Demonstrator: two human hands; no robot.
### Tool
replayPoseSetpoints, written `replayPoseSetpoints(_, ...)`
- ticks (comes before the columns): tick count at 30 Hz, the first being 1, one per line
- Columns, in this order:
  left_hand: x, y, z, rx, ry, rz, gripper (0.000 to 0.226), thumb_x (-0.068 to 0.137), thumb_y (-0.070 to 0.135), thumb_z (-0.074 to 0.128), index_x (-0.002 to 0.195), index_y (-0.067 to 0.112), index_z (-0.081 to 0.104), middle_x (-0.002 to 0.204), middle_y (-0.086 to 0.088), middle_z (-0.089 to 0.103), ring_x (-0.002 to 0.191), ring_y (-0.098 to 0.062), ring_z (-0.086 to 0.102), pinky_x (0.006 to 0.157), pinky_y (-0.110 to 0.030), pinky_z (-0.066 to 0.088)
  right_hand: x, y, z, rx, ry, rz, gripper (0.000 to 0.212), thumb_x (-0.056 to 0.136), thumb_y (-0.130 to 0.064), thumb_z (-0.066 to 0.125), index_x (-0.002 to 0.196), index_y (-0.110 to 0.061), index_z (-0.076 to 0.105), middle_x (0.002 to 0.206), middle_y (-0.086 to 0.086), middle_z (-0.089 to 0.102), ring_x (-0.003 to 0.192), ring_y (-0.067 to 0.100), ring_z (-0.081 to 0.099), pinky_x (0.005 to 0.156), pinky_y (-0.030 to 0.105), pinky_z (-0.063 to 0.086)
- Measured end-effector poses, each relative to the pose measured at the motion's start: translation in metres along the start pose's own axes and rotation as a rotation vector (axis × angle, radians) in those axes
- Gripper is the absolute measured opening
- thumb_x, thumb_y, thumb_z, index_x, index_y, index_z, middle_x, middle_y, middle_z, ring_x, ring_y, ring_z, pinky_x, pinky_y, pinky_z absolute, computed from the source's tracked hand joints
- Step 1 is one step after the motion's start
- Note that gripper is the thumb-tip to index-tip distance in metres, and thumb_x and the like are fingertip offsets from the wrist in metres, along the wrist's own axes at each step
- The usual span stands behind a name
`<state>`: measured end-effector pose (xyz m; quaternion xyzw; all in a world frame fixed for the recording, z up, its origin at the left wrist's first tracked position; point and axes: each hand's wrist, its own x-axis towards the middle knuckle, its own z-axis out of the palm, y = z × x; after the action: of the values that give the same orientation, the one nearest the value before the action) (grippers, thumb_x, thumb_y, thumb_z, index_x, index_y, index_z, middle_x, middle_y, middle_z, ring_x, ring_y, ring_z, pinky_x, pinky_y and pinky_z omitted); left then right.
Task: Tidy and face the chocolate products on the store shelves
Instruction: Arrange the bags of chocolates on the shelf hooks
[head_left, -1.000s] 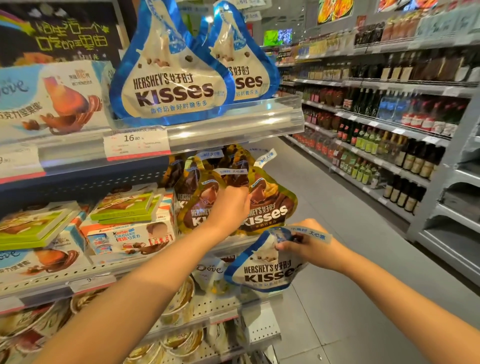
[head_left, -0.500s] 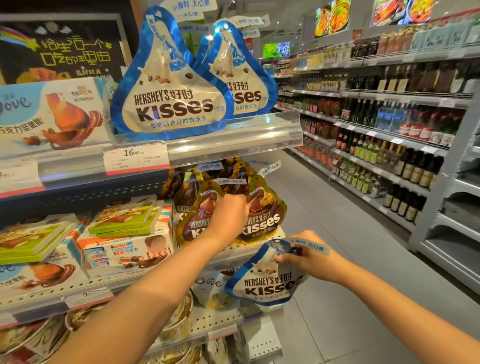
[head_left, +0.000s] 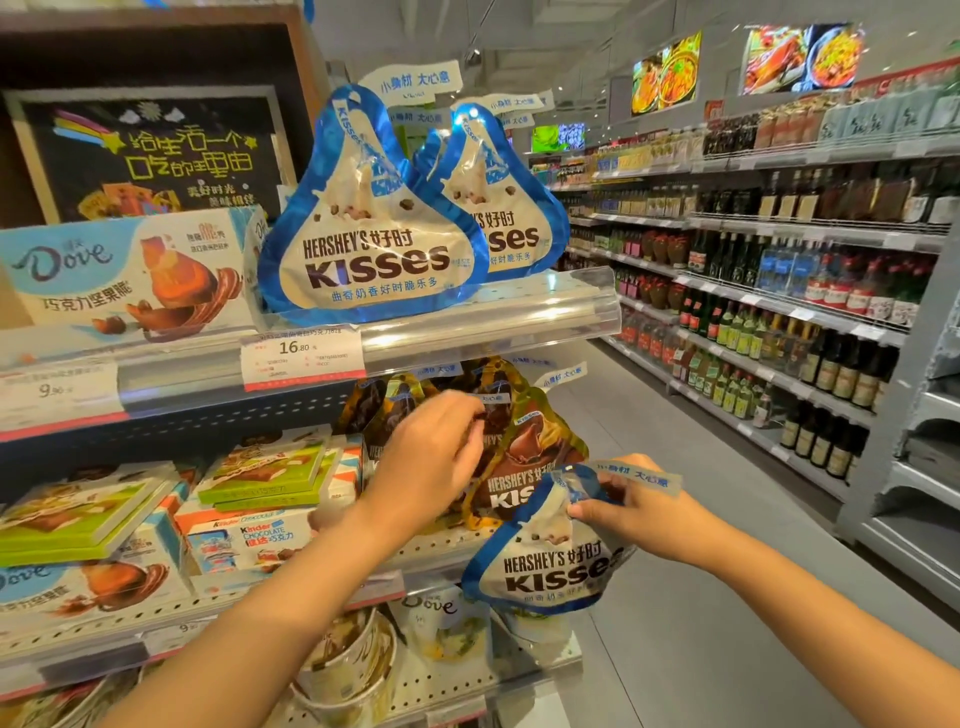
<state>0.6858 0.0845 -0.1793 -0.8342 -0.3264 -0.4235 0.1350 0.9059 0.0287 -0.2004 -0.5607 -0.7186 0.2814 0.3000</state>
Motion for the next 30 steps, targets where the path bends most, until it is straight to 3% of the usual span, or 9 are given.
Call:
replayPoseSetpoints(2,0.014,-0.003,-0.021,0.074,0.124,0.097,0.017,0.086,0.013,0.053,0.099,0.004,0.060,0.093,-0.009,0.061,0.090,-0.012,0.050,0.083,-0.023,0.041,0.002,-0.011,-0.009,-0.011,0.008,0.044,0.020,0.090,-0.034,0.057,0.109,-0.025,0.057,0.099,-0.012,0.060,0.091,0.002,0.059,0.075,0.010,0.047)
replayPoseSetpoints(4,0.031,-0.007,-0.038,0.215,0.198,0.126,0.026,0.082,0.018,0.057,0.104,0.005,0.056,0.101,-0.012,0.058,0.097,-0.021,0.048,0.086,-0.031,0.036,0.005,-0.024,-0.020,0.022,0.027,0.030,0.008,0.090,-0.033,0.058,0.097,-0.036,0.054,0.093,-0.018,0.061,0.087,-0.002,0.059,0.072,0.009,0.048)
replayPoseSetpoints(7,0.048,-0.017,-0.052,0.434,0.072,0.076,0.056,0.071,0.031,0.071,0.117,0.006,0.050,0.113,-0.013,0.053,0.104,-0.026,0.044,0.090,-0.040,0.034,0.010,-0.046,-0.035,0.044,0.077,-0.046,0.014,0.089,-0.030,0.060,0.089,-0.041,0.052,0.086,-0.026,0.059,0.079,-0.011,0.056,0.065,0.004,0.047)
replayPoseSetpoints(10,0.053,-0.025,-0.054,0.549,-0.040,0.025,0.079,0.057,0.028,0.085,0.123,0.005,0.047,0.115,-0.014,0.052,0.106,-0.028,0.043,0.089,-0.045,0.041,0.017,-0.069,-0.051,0.034,0.129,-0.146,0.022,0.087,-0.024,0.063,0.106,-0.031,0.056,0.101,-0.020,0.062,0.095,-0.001,0.060,0.078,0.008,0.048)
replayPoseSetpoints(12,0.055,-0.026,-0.055,0.565,-0.001,0.009,0.079,0.052,0.015,0.086,0.121,0.002,0.050,0.112,-0.015,0.054,0.103,-0.028,0.042,0.084,-0.044,0.045,0.023,-0.084,-0.065,0.061,0.163,-0.203,0.031,0.084,-0.020,0.067,0.114,-0.021,0.058,0.117,-0.008,0.063,0.109,0.010,0.060,0.092,0.030,0.051)
replayPoseSetpoints(14,0.057,-0.027,-0.056,0.537,0.033,-0.012,0.074,0.049,0.004,0.081,0.118,0.001,0.052,0.107,-0.015,0.054,0.099,-0.027,0.040,0.079,-0.043,0.047,0.023,-0.102,-0.083,0.104,0.212,-0.270,0.025,0.083,-0.013,0.068,0.105,-0.022,0.060,0.112,-0.002,0.067,0.105,0.013,0.063,0.090,0.041,0.053)
replayPoseSetpoints(19,0.061,-0.032,-0.056,0.460,0.017,-0.035,0.068,0.046,-0.003,0.074,0.109,0.002,0.052,0.102,-0.013,0.053,0.095,-0.026,0.039,0.077,-0.041,0.042,0.035,-0.143,-0.125,0.145,0.348,-0.423,0.024,0.088,-0.006,0.061,0.108,-0.017,0.058,0.106,-0.001,0.069,0.094,0.012,0.068,0.082,0.035,0.057)
replayPoseSetpoints(26,0.062,-0.031,-0.057,0.321,-0.018,-0.097,0.060,0.054,-0.008,0.062,0.112,0.003,0.050,0.106,-0.011,0.046,0.099,-0.022,0.031,0.086,-0.037,0.030,0.085,-0.177,-0.157,0.114,0.426,-0.443,0.022,0.089,0.001,0.056,0.110,-0.006,0.055,0.104,0.007,0.067,0.088,0.012,0.066,0.076,0.025,0.054)
replayPoseSetpoints(30,0.062,-0.030,-0.059,0.303,-0.023,-0.110,0.058,0.056,-0.006,0.061,0.112,0.006,0.050,0.107,-0.008,0.044,0.101,-0.019,0.029,0.087,-0.031,0.024,0.117,-0.181,-0.158,0.137,0.411,-0.383,0.028,0.090,0.002,0.053,0.118,-0.003,0.053,0.112,0.012,0.065,0.099,0.020,0.064,0.088,0.033,0.052)
